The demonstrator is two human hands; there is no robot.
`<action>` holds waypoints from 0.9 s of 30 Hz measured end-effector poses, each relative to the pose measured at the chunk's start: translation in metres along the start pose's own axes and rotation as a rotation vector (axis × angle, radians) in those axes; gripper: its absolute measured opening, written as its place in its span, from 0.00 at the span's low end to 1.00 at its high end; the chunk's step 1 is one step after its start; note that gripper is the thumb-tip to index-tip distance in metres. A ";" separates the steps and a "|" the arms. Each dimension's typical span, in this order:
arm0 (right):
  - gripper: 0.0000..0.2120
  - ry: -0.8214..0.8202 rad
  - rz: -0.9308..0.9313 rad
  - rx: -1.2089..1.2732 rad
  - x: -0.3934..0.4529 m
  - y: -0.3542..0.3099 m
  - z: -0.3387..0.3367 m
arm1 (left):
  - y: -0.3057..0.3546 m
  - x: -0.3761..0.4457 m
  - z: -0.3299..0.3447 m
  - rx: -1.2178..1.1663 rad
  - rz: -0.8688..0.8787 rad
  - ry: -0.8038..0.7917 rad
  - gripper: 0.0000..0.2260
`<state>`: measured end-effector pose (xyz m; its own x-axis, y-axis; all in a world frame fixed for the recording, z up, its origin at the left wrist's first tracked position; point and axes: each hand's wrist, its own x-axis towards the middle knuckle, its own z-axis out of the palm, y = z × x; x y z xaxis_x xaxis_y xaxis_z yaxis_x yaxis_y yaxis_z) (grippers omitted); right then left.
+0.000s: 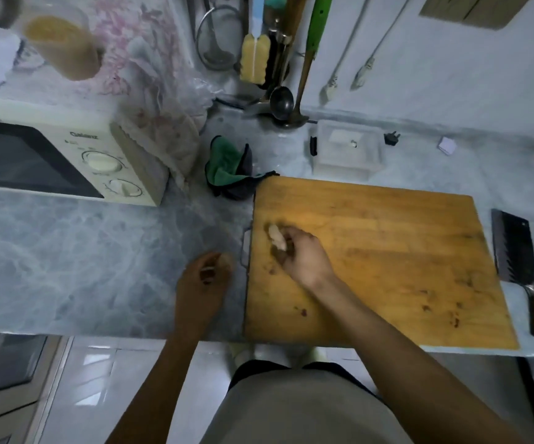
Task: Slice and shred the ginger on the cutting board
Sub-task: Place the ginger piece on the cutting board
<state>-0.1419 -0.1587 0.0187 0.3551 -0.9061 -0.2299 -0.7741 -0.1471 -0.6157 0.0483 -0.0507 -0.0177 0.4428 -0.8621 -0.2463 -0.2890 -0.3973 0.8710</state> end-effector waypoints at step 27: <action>0.15 0.045 0.109 0.036 -0.048 0.195 -0.126 | 0.115 -0.025 0.215 0.409 0.053 0.149 0.16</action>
<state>-0.3759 -0.1939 0.0050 0.2454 -0.9331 -0.2629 -0.7873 -0.0337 -0.6156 -0.1786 -0.1425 -0.0024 0.5272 -0.8418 -0.1156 -0.6137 -0.4713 0.6334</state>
